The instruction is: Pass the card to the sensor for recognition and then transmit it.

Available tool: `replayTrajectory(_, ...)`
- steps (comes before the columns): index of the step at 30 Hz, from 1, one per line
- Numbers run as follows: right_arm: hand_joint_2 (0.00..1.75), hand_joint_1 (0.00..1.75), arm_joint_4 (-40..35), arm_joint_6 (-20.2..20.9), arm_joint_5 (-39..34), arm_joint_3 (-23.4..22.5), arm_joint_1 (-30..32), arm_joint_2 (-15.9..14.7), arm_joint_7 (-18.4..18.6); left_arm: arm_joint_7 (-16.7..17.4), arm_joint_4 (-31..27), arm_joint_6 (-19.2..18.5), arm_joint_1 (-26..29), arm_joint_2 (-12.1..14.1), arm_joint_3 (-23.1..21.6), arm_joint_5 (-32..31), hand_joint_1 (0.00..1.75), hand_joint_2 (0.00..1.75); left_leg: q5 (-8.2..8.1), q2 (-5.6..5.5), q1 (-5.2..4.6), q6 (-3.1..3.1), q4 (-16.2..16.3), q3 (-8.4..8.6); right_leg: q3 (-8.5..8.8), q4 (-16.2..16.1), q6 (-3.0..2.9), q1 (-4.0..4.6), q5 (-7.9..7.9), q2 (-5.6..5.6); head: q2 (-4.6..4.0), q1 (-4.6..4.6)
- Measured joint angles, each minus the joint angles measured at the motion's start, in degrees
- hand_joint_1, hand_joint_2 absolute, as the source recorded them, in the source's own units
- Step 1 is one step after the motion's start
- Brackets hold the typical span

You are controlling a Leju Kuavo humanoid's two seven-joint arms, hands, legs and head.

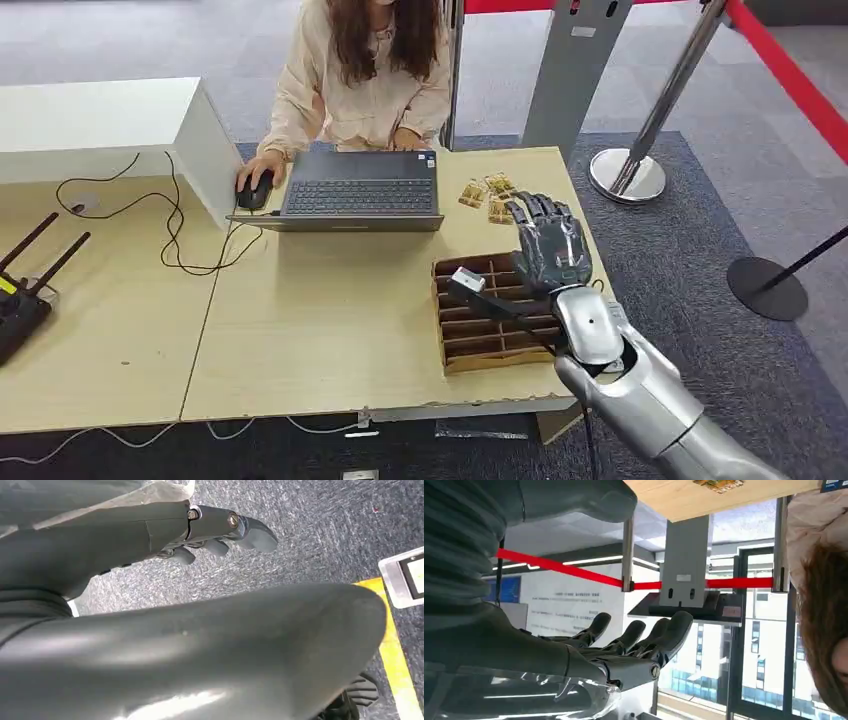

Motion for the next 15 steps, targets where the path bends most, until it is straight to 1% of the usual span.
replayTrajectory(5,1.75,0.44,0.0,0.9,-0.2,0.1,0.0,-0.2,-0.3,0.3,0.0,0.0,-0.1,0.1,0.0,-0.2,0.0,0.0,0.0,-0.01,0.0,0.0,0.0,0.0,0.0,0.0,0.0,0.0,0.0,0.0,0.0,0.0)
replayTrajectory(6,1.75,0.37,0.0,1.0,-0.3,0.1,0.0,-0.2,-0.4,0.3,0.0,0.0,-0.2,0.1,0.0,-0.1,0.0,0.0,0.0,-0.01,0.0,0.0,0.0,0.0,0.0,0.0,0.0,0.0,0.0,0.0,0.0,0.0)
replayTrajectory(7,1.75,0.37,0.0,1.1,-0.4,0.2,0.0,-0.2,-0.6,0.3,0.0,0.0,-0.2,0.1,0.0,0.0,0.0,0.0,0.0,0.0,0.0,0.0,0.0,0.0,0.0,0.0,0.0,0.0,0.0,0.0,0.0,0.0)
replayTrajectory(8,1.75,0.31,0.0,1.3,-0.6,0.2,0.0,-0.2,-0.8,0.3,0.0,0.0,-0.2,0.1,0.0,0.0,0.0,0.0,0.0,0.0,0.0,0.0,0.0,0.0,0.0,0.0,0.0,0.0,0.0,0.0,0.0,0.0)
replayTrajectory(13,1.75,0.3,0.0,1.9,-1.4,0.6,0.1,-0.2,-1.4,0.3,0.0,0.0,-0.2,0.1,0.0,0.2,0.0,0.0,0.0,-0.01,0.0,0.0,0.0,-0.01,0.0,0.0,0.0,0.0,0.0,0.0,0.0,0.0)
replayTrajectory(15,1.75,0.24,0.0,2.0,-1.5,0.7,0.3,-0.3,-1.4,0.3,0.0,0.0,-0.2,0.1,0.0,0.2,0.0,0.0,0.0,0.0,0.0,0.0,0.0,0.0,0.0,0.0,0.0,0.0,0.0,0.0,0.0,0.0)
